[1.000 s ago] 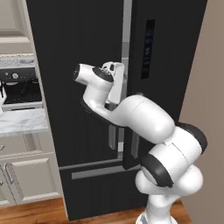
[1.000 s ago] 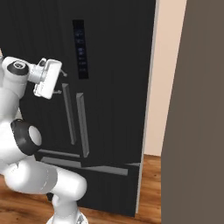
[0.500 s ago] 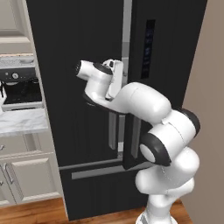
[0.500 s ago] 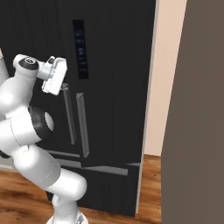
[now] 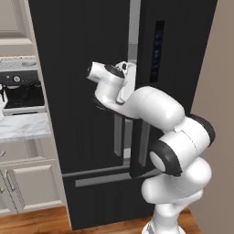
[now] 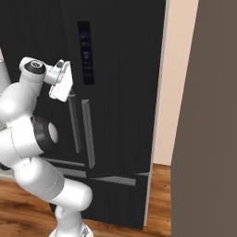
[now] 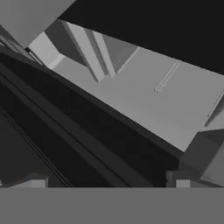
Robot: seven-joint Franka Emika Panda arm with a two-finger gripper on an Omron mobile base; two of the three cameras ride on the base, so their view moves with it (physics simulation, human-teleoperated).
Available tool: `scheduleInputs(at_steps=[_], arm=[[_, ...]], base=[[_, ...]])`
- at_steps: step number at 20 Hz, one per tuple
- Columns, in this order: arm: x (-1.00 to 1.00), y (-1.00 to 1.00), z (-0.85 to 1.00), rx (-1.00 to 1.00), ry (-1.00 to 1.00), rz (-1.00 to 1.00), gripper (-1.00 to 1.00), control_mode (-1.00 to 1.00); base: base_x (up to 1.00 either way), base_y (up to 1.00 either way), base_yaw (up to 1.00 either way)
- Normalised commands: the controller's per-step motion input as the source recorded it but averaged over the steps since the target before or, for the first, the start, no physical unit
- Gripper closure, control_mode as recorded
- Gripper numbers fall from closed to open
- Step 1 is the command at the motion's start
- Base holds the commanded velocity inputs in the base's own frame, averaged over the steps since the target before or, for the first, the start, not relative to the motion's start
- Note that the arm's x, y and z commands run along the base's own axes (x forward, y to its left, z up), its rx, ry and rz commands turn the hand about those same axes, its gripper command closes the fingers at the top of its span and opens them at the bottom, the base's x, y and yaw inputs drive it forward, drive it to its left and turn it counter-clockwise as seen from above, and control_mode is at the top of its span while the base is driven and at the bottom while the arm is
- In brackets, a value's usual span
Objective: There is a bowl on the dining counter. Grab a lemon wedge from the fridge and place it in the bowl. Then get the liquor bottle and glass cup from the cabinet and place them next to the bowl.
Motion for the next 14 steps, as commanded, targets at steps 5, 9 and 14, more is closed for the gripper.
scheduleInputs(at_steps=[5,9,14], arm=[[-0.73,-1.00,0.10,0.00,0.00,-0.01,-1.00,-1.00],[-0.89,-1.00,0.11,0.00,0.00,-0.03,-1.00,-1.00],[-0.80,-1.00,0.09,0.00,0.00,-0.05,-1.00,-1.00]], base=[[0.00,0.00,0.00],[0.00,0.00,0.00],[0.00,0.00,0.00]])
